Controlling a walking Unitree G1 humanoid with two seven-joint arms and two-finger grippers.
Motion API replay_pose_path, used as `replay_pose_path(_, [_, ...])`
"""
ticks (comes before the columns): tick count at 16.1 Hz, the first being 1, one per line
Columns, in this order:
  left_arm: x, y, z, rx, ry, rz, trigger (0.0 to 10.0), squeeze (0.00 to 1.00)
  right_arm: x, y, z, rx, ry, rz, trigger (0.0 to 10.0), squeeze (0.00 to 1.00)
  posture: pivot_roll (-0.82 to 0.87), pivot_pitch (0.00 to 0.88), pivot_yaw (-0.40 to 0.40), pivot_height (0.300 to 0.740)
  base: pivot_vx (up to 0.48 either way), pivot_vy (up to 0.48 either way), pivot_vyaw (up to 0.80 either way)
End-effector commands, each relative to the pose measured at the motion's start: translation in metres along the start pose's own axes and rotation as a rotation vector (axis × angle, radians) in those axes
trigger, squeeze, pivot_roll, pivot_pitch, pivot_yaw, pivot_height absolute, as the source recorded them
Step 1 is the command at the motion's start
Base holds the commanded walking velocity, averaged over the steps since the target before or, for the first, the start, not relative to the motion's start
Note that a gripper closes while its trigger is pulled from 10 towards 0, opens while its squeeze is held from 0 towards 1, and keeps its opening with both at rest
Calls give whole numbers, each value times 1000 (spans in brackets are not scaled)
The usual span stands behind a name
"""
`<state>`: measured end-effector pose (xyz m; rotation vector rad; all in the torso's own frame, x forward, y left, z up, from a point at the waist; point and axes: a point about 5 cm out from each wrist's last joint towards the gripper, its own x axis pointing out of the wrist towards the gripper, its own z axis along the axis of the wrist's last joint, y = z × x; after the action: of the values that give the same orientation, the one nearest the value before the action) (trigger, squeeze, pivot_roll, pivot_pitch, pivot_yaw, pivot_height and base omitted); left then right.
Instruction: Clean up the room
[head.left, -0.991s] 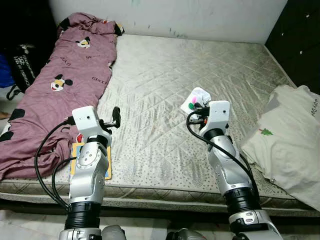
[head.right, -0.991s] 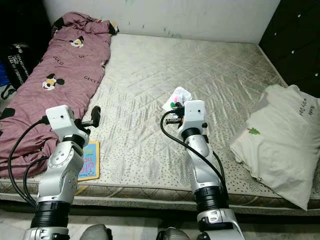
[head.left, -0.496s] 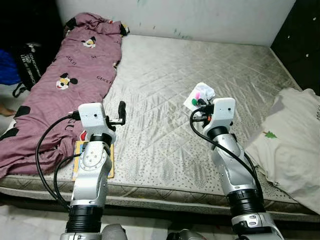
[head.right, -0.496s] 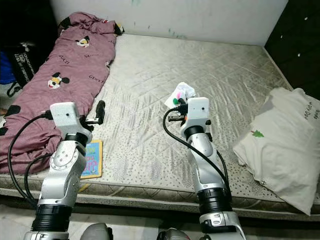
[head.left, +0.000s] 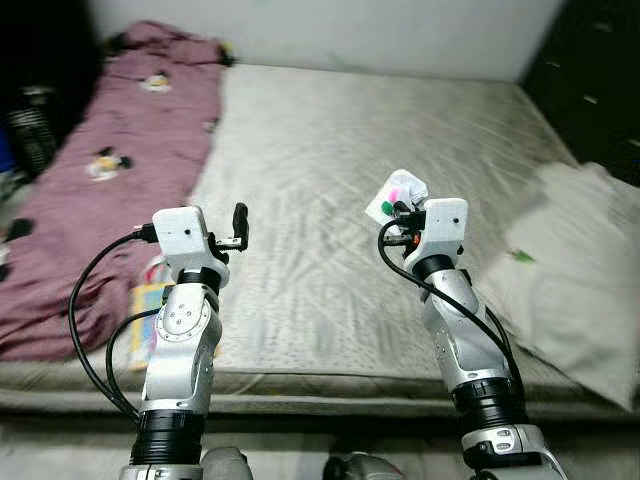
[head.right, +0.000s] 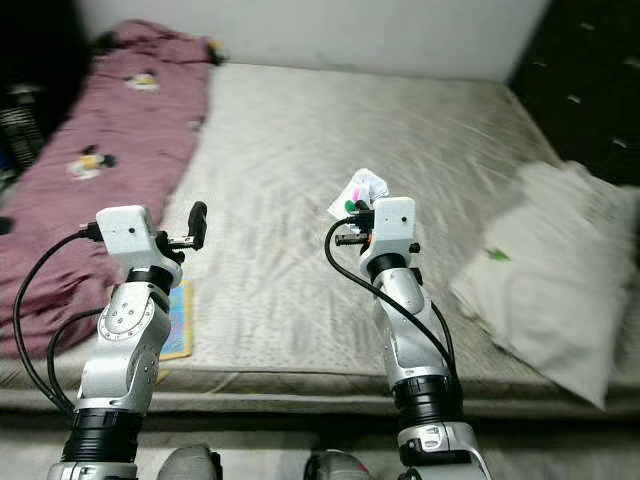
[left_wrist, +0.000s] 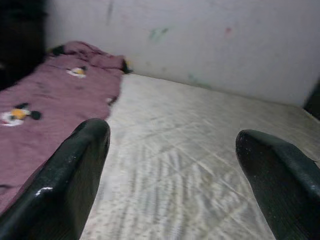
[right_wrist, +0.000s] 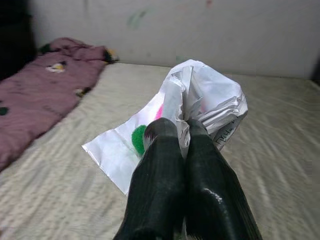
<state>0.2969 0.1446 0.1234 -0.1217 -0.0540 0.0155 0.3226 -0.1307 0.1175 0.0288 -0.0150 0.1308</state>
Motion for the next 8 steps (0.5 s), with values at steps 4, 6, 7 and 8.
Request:
replay_pose_path(4, [3,-3,1,-2,-7,-12,10000,0,3,-2,2,-2,0,5,10000,0,74,0,-75,740,0,0,0])
replay_pose_path(6, [3,-2,1,-3,-7,-11,10000,0,3,-2,1,-4,0,9,10000,0,74,0,-75,740,0,0,0])
replay_pose_path(7, [3,-3,1,-3,-8,-12,10000,0,4,-1,1,-6,2,14,10000,0,78,0,-78,740,0,274,0])
replay_pose_path(8, [3,-3,1,-3,-9,-12,10000,0,4,-1,1,-8,2,15,10000,0,78,0,-78,740,0,277,0])
